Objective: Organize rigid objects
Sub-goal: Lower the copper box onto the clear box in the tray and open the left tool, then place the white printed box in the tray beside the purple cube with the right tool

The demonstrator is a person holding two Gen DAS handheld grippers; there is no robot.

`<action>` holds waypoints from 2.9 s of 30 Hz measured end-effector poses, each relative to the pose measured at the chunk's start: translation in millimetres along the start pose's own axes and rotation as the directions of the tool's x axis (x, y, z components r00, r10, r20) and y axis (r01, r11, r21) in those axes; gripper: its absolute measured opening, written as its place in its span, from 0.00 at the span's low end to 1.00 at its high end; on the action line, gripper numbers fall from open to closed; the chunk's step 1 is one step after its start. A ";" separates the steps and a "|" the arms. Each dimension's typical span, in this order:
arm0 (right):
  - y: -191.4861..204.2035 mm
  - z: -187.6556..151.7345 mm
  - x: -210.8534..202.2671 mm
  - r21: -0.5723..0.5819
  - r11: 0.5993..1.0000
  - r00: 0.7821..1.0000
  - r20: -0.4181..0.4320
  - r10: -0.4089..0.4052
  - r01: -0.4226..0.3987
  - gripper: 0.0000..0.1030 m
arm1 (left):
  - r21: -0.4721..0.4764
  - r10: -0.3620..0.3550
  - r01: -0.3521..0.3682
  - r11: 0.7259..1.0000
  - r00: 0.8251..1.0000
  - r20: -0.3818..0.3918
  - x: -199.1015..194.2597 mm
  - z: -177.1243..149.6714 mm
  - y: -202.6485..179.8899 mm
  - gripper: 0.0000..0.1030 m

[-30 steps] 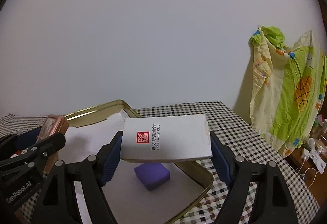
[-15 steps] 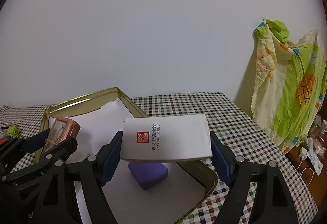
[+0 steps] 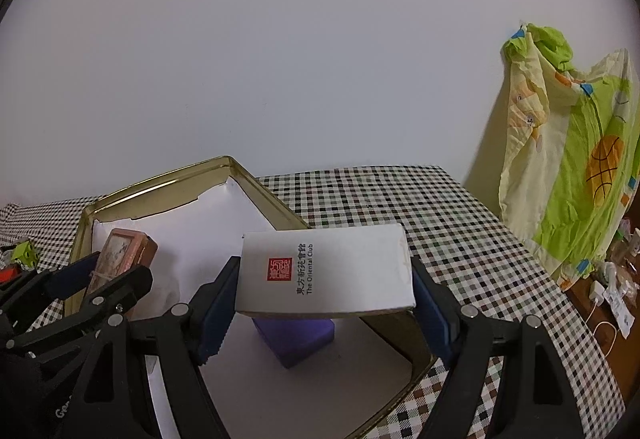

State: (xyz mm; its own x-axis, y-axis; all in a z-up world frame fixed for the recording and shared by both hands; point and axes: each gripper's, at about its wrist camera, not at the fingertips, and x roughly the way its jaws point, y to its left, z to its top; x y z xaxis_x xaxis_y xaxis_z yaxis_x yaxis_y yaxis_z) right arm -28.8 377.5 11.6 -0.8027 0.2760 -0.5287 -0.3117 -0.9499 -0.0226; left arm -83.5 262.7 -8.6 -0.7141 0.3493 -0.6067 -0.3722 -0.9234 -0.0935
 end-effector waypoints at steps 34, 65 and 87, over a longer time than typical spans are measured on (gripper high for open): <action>-83.9 -7.5 -45.0 0.460 0.888 0.958 0.244 -0.150 0.022 0.87 | -0.104 0.195 -0.181 0.978 0.969 0.153 -45.3 2.8 47.6 0.99; -12.1 -27.6 -86.0 0.286 0.949 0.897 0.372 -0.240 0.135 0.88 | -0.082 0.273 -0.261 0.962 0.945 0.183 -102.9 -28.0 86.8 0.99; 53.4 -42.3 -107.3 0.224 0.973 0.926 0.355 -0.130 0.051 0.88 | -0.089 0.270 -0.258 0.962 0.948 0.170 -121.1 -33.7 123.4 0.99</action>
State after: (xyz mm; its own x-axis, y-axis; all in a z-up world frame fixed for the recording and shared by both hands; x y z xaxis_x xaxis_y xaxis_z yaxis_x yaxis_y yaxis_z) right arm 62.2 290.9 31.3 -0.8831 0.4308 -0.1856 -0.4579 -0.8778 0.1410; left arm -23.0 101.1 26.7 -0.8782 0.1088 -0.4657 -0.1208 -0.9927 -0.0041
